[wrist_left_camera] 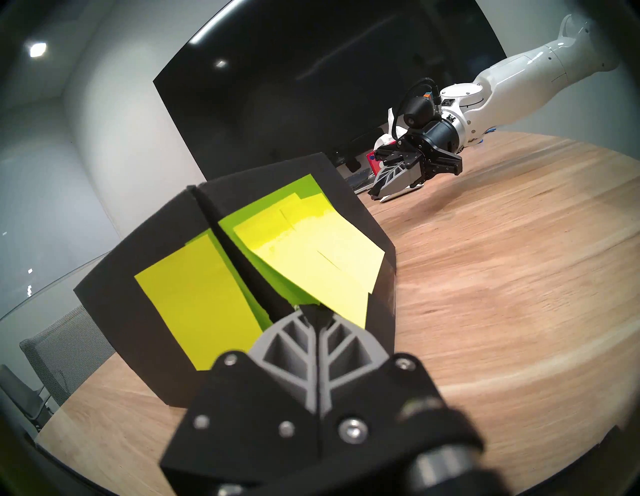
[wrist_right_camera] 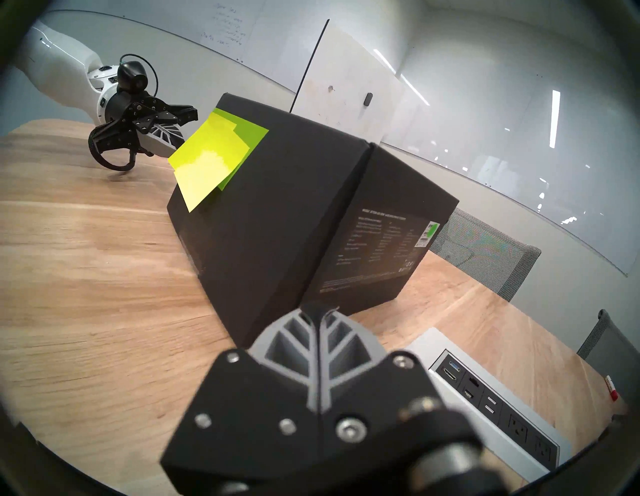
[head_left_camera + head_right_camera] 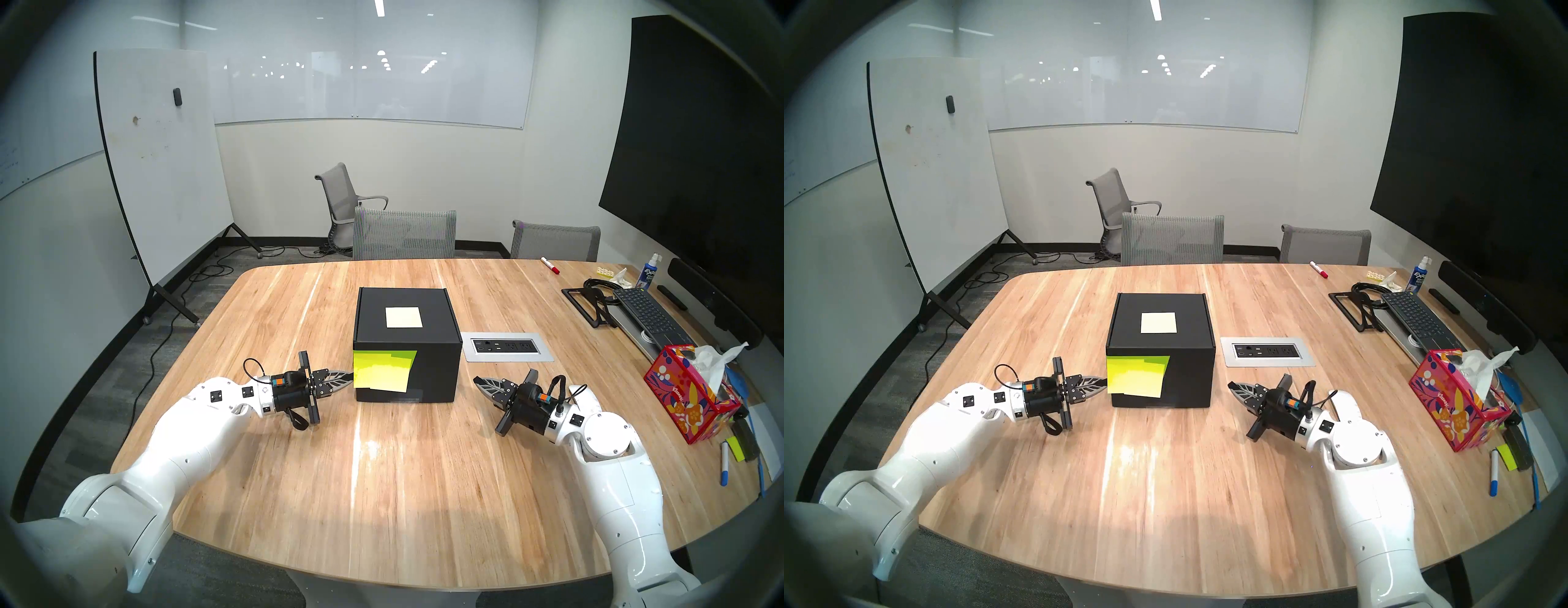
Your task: Open the box and place the mouse inside
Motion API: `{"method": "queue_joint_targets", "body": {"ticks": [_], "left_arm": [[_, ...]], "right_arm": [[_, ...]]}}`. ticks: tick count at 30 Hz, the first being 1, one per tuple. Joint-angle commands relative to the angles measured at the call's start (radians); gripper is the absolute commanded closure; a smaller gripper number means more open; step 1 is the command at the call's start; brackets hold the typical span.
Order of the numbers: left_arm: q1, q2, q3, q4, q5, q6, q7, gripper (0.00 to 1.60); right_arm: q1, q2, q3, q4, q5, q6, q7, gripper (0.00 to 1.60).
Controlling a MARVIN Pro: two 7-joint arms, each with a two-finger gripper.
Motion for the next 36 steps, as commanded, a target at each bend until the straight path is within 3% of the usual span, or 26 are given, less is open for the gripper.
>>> {"method": "queue_joint_targets", "body": {"ticks": [1, 36], "left_arm": [[-0.016, 0.001, 0.000, -0.012, -0.011, 0.001, -0.017, 1.60], [-0.023, 0.009, 0.018, -0.018, -0.032, 0.006, -0.030, 1.60]], "right_arm": [[0.035, -0.005, -0.004, 0.006, -0.001, -0.006, -0.008, 1.60], [0.085, -0.015, -0.050, 0.070, -0.023, -0.029, -0.022, 1.60]]}}
